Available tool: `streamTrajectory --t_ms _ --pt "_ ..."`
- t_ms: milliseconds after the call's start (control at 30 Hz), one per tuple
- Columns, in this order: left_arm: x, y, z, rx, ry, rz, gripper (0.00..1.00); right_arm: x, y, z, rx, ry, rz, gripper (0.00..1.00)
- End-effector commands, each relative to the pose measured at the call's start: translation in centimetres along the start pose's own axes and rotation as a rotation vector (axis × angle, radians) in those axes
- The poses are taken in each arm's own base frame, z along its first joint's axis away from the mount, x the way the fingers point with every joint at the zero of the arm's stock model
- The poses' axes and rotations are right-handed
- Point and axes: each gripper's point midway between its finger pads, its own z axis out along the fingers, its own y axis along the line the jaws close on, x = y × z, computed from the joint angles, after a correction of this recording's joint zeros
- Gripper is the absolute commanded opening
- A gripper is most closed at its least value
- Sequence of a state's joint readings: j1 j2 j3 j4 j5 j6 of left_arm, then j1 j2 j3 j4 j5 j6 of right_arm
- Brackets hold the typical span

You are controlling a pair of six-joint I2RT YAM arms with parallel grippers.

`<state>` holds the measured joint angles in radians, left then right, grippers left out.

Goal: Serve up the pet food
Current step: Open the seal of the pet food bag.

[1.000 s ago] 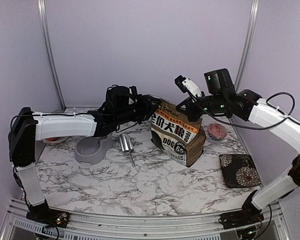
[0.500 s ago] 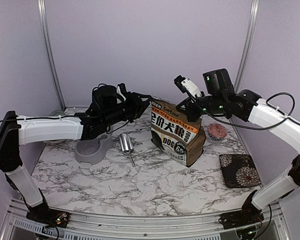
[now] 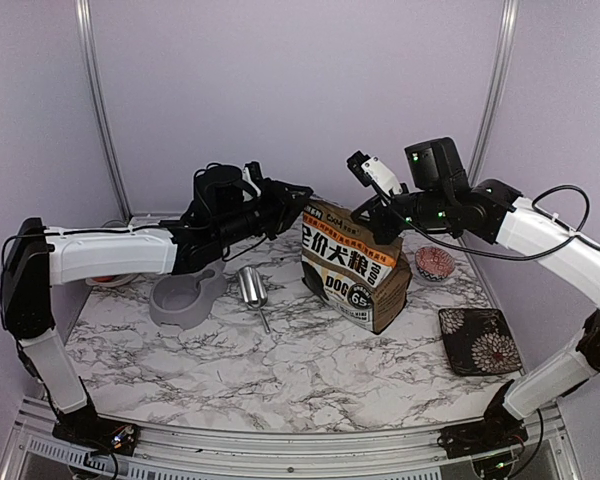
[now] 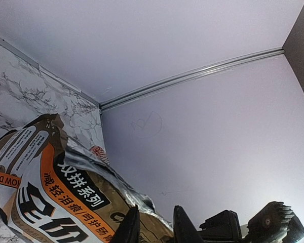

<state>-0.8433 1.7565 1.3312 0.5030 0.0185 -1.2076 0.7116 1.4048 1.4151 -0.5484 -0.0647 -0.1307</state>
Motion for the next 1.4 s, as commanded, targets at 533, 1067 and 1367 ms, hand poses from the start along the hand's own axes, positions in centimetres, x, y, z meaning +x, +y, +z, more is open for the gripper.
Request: streamTrajectory --t_ms 533,1067,1367 --pt "0.1 0.2 1.7 0.028 0.009 -0.001 0.18 -3.3 1.6 -1.1 -0.063 -0.088 -0.012 0.00" --pt "0.7 1.3 2.4 0.016 0.032 -0.015 0.15 -3.0 3.5 -1.3 -0.146 -0.089 -0.063 0.00" --pt "0.6 1.7 2.4 0.007 0.029 -0.005 0.00 -2.8 3.2 -1.2 -0.119 -0.075 -0.077 0.00"
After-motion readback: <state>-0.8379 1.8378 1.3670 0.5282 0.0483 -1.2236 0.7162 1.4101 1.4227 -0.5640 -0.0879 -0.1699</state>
